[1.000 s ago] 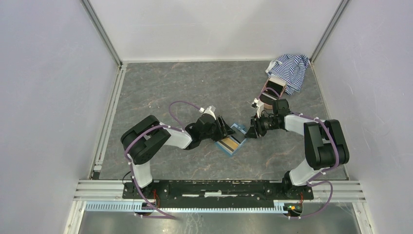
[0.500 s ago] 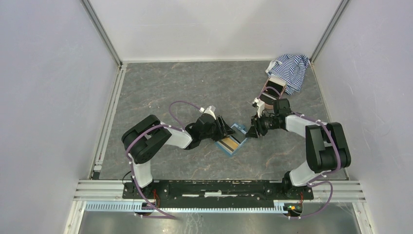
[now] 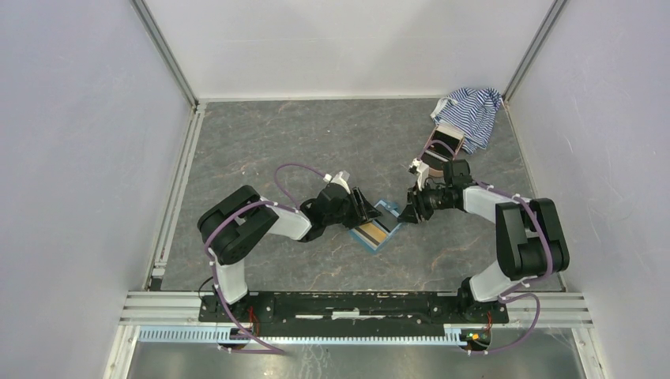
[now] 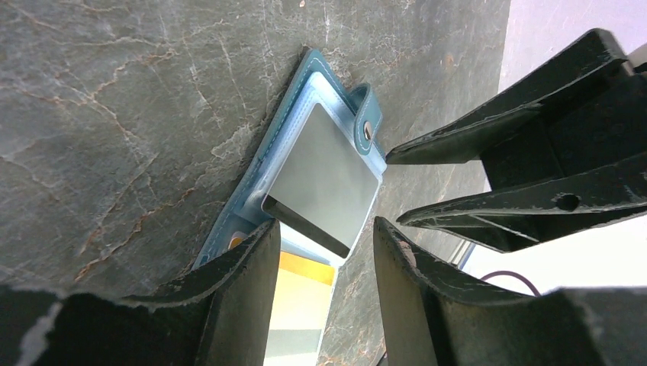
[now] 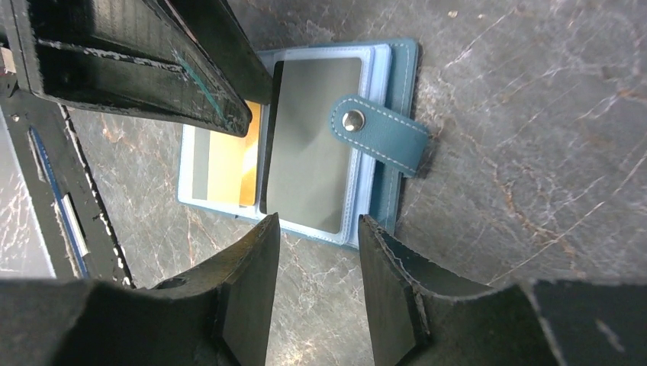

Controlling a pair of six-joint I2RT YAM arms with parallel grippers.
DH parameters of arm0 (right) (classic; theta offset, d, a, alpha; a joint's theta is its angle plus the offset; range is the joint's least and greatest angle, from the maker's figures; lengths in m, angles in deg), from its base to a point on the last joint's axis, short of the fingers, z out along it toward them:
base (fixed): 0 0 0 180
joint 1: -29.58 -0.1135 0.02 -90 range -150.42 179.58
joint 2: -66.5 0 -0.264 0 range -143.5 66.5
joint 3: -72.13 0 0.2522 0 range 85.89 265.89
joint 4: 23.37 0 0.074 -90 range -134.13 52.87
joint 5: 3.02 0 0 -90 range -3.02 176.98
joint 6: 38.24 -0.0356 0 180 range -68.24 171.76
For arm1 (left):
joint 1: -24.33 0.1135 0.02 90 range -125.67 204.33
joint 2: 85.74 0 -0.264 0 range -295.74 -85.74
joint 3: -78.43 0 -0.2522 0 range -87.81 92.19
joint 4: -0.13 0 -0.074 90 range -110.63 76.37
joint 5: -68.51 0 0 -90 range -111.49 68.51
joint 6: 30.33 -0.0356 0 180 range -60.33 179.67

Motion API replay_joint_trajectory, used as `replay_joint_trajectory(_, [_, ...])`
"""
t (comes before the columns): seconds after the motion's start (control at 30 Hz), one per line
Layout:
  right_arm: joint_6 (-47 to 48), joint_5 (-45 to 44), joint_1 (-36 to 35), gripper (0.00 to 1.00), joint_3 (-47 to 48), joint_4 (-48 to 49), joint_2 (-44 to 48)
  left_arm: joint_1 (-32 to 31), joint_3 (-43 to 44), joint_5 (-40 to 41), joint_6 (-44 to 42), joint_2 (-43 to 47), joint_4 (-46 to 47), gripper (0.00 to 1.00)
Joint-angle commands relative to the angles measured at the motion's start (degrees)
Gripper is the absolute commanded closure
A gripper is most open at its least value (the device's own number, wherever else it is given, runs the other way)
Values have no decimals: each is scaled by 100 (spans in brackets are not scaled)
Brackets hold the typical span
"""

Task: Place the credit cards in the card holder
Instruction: Insert the credit card into the card holder.

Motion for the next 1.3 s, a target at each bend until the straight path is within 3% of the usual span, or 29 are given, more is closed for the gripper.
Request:
replay_joint_trajectory(0.0, [26,243,-20,52,84,-12,-135,13,-38,-11,69,-212,-193,44])
replay_joint_trajectory(0.43, [-62,352,-26,52,128,-68,-474,22,-42,-46,65,-226,-161,44])
replay_joint_trajectory(1.27, [-442,1337,-25,55,-30,318,-229,31,-28,-137,71,-104,-163,44])
